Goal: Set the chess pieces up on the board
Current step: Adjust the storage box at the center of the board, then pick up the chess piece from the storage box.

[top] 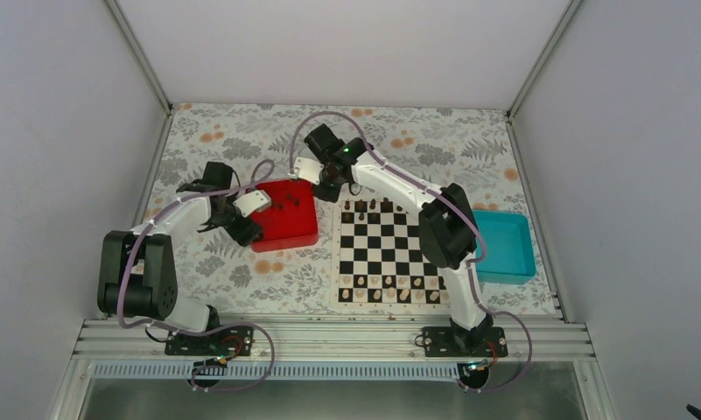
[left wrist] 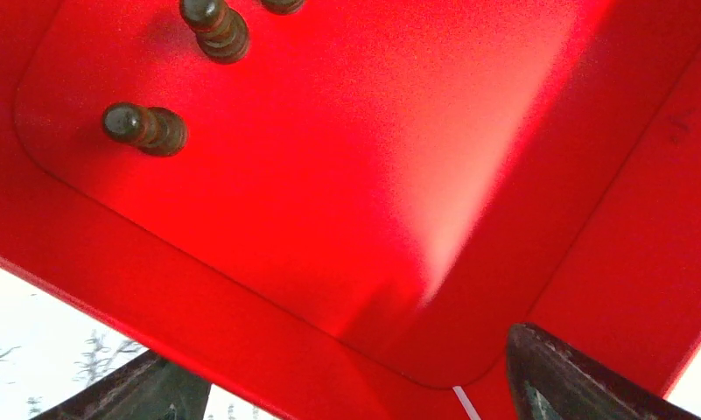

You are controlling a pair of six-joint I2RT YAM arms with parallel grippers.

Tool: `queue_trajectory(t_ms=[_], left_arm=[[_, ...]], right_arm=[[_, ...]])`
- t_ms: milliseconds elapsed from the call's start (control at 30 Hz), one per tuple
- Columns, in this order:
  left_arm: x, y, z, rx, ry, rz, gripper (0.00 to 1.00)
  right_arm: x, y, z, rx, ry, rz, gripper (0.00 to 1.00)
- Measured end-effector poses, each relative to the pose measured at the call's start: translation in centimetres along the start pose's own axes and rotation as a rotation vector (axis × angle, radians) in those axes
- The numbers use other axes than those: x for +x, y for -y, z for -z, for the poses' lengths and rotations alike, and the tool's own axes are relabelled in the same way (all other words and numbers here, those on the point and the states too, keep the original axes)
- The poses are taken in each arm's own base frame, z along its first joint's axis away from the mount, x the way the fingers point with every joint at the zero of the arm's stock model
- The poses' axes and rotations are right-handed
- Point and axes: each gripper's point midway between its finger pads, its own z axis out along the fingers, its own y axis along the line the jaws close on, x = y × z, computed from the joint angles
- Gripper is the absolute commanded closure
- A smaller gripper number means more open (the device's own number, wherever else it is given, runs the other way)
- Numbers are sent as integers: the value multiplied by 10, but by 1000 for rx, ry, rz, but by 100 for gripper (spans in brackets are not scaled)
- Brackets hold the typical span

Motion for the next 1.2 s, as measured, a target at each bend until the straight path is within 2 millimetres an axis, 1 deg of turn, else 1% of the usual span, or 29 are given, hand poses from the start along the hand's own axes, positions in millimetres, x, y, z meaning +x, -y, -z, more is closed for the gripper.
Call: queue_trajectory(t_ms=[100,200,300,400,467,567,667,767,867,967,1067,1200], left_arm=[[1,12,2,27,1,-11,17],[-1,19,10,38,17,-21,12],[-7,22,26,20,53,-35,8],[-19,19,46,-21,99,-54,7],[-29,14,59,-60,129,-66,6],[-37,4,73,-129,154,-74,3],[-41,-9,80,-197,168,-68,3],[-42,-27,85,-259,173,-40,2],[-45,-44,89,-308,187,-8,2],[-48,-61,94,-346,212,34,2],[-48,-71,98,-369,229,65,2],[-48,-80,102,-391,250,86,2]], right_arm=[[-8,0,6,1,19,6,78],[-17,0,11,4,37,14,73],[-31,1,13,7,64,28,68],[-40,-3,4,-5,72,41,63],[-42,-7,-6,-19,64,51,58],[-40,-14,-23,-44,39,59,45],[-39,-19,-39,-65,19,66,40],[-37,-21,-51,-78,8,68,39],[-34,-23,-58,-86,-1,69,38],[-37,-21,-64,-86,3,68,38],[-37,-21,-71,-87,3,68,38],[-36,-22,-78,-92,-3,67,41]])
